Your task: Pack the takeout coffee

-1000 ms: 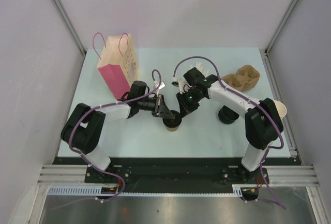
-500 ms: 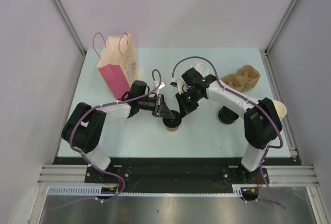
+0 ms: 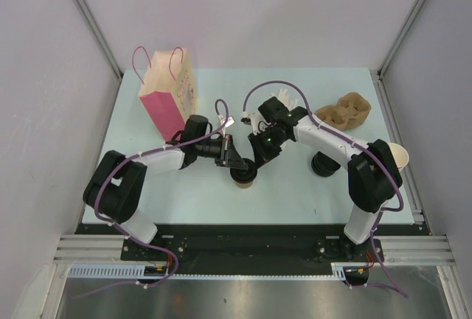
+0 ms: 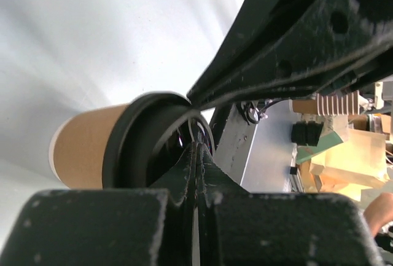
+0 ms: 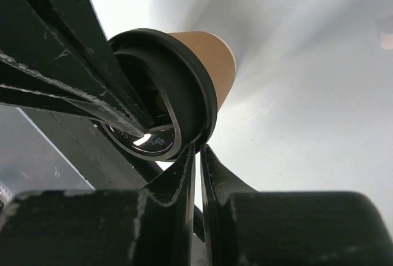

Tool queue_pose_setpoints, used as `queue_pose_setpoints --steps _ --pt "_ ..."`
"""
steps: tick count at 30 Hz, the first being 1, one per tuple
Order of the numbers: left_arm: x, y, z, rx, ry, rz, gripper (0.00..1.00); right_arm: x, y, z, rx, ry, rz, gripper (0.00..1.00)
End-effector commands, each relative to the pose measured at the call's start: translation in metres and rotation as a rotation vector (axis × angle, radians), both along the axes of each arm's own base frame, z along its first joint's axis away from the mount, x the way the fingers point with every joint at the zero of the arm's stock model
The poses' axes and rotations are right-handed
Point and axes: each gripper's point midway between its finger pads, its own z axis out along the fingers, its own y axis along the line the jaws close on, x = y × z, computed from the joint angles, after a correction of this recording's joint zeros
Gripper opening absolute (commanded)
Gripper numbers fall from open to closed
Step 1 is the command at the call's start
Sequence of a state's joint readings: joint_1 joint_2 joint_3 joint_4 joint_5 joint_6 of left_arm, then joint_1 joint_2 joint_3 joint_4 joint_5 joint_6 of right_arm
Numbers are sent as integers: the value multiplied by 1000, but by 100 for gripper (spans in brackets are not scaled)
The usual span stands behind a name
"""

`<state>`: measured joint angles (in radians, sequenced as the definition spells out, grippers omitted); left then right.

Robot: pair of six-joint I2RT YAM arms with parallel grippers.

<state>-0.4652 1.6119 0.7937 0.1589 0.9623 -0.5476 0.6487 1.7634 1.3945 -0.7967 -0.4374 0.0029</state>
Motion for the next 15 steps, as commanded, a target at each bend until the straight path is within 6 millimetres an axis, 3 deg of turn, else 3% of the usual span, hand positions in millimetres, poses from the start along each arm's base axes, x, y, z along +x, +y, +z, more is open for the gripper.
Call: queue_pose_setpoints --steps 1,7,13,15 --pt "1 -1 17 -7 -76 3 1 -7 15 22 80 -27 70 12" --pt "2 -5 40 -38 -130 -13 9 -1 12 35 111 -24 67 19" --pt "-3 3 58 -34 -195 -20 38 9 9 44 122 -42 54 24" --pt "-1 8 70 -34 -248 -7 42 10 8 45 121 -44 53 26"
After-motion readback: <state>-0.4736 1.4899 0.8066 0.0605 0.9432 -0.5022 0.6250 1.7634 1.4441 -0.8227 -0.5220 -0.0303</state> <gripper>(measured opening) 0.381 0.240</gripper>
